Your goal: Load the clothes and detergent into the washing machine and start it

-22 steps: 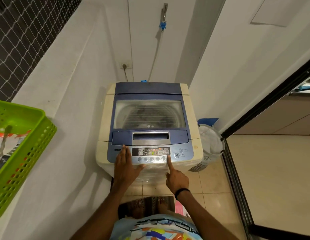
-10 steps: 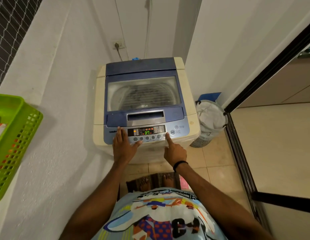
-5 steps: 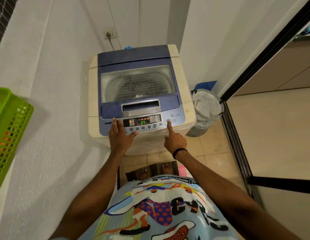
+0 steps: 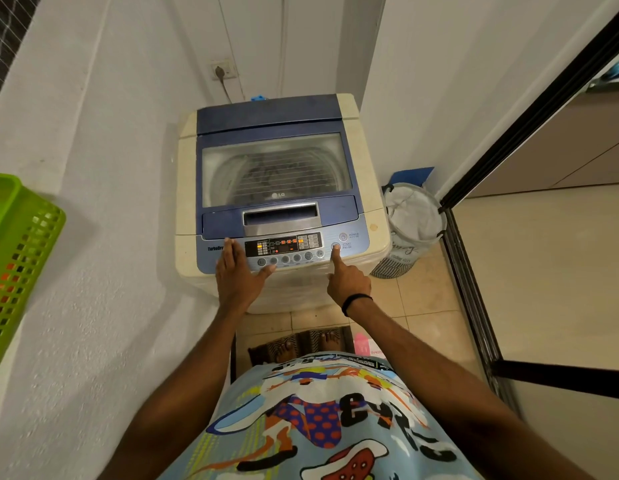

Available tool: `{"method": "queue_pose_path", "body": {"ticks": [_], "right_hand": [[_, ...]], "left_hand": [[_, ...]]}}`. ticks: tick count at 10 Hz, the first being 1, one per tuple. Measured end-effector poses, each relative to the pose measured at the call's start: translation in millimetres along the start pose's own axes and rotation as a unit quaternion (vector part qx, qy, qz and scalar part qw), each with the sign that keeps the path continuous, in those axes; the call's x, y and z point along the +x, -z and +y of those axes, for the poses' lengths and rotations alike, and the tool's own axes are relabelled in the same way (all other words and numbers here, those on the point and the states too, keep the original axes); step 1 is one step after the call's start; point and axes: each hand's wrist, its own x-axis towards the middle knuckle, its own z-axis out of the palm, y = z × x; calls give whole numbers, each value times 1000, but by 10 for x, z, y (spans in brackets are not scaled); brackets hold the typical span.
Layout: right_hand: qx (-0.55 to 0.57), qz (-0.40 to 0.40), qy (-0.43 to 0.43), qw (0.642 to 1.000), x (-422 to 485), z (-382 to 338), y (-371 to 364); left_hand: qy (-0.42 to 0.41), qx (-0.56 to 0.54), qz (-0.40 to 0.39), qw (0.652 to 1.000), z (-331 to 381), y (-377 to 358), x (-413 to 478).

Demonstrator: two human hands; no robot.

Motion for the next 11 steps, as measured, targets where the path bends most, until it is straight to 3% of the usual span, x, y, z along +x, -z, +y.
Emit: {"method": "queue_pose_path", "body": {"ticks": [9, 11], "right_hand": [[6, 31, 8, 999, 165, -322, 394], [31, 68, 37, 997, 295, -575, 690]], "left_hand": [[28, -34, -3, 999, 16, 64, 50], [14, -125, 108, 986, 201, 511, 348]]}}
